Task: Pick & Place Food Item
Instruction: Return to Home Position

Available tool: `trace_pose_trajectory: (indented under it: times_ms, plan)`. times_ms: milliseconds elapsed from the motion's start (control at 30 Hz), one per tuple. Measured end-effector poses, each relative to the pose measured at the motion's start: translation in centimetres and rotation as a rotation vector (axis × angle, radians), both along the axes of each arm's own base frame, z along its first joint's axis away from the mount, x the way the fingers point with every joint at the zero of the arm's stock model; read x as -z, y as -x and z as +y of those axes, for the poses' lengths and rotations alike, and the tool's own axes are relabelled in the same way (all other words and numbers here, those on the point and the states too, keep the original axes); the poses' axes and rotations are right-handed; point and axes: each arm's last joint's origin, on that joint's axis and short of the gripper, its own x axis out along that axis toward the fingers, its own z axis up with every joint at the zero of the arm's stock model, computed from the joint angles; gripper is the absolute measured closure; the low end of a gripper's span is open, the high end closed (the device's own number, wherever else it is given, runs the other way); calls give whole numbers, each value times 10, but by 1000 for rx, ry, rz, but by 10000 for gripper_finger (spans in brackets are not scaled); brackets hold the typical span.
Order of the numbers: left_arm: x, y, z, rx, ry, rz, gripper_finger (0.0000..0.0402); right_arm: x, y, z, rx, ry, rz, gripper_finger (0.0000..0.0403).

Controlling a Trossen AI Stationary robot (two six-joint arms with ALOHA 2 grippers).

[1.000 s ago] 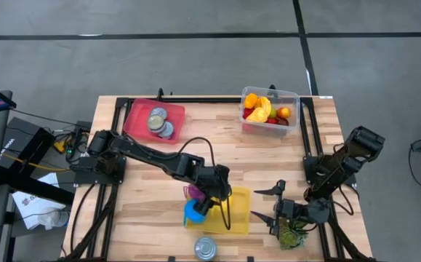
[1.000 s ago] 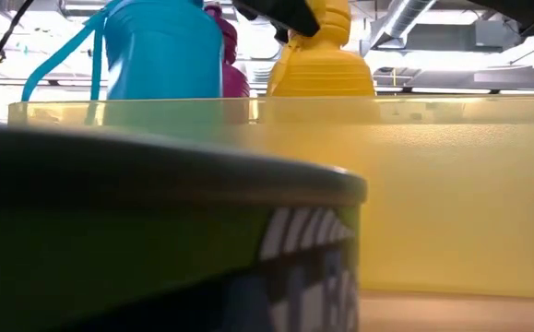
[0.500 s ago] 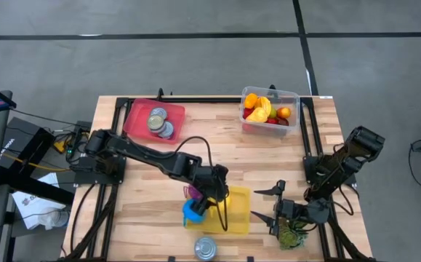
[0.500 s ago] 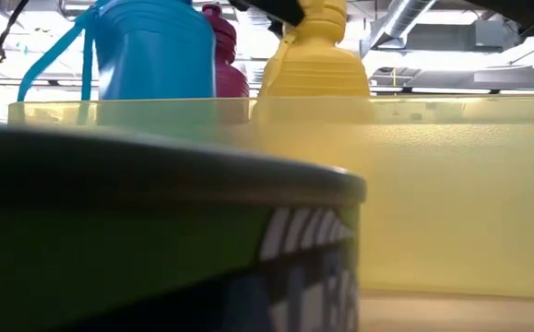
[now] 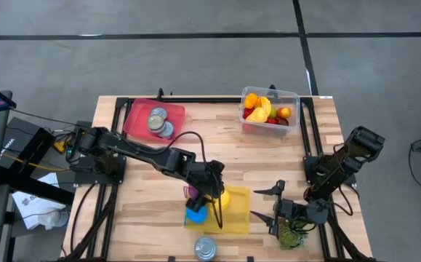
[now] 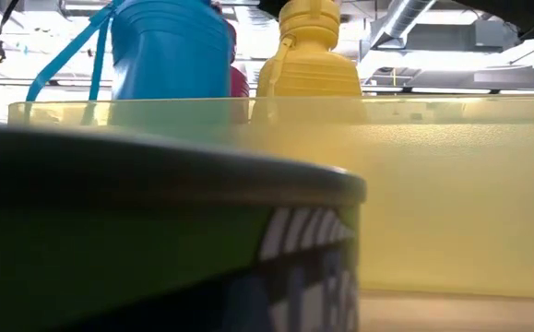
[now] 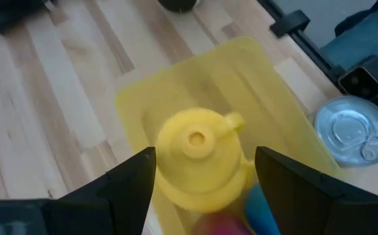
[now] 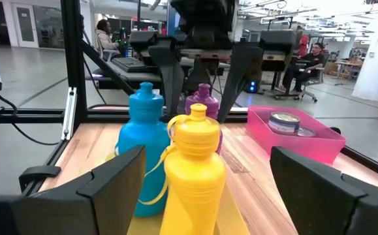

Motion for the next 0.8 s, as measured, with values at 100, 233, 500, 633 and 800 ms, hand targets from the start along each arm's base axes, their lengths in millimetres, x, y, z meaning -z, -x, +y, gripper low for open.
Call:
trace_pose_trajectory:
  times_ms: [100,233,500,633,800]
  plan:
    - [-6,4,2,5,-10,-11,147,0,0,0,1,2,1,86]
    - [-35,15,8,-11,11,-121,148,0,0,0,1,8,3,86]
    - [-110,90,44,-68,125,-579,162,-2,-9,-6,-5,19,-5,86]
    - [-134,159,70,-142,172,-773,169,-2,-14,-10,-24,20,-7,86]
    - [-107,235,85,-183,240,-985,176,-5,-17,-12,-26,40,-22,86]
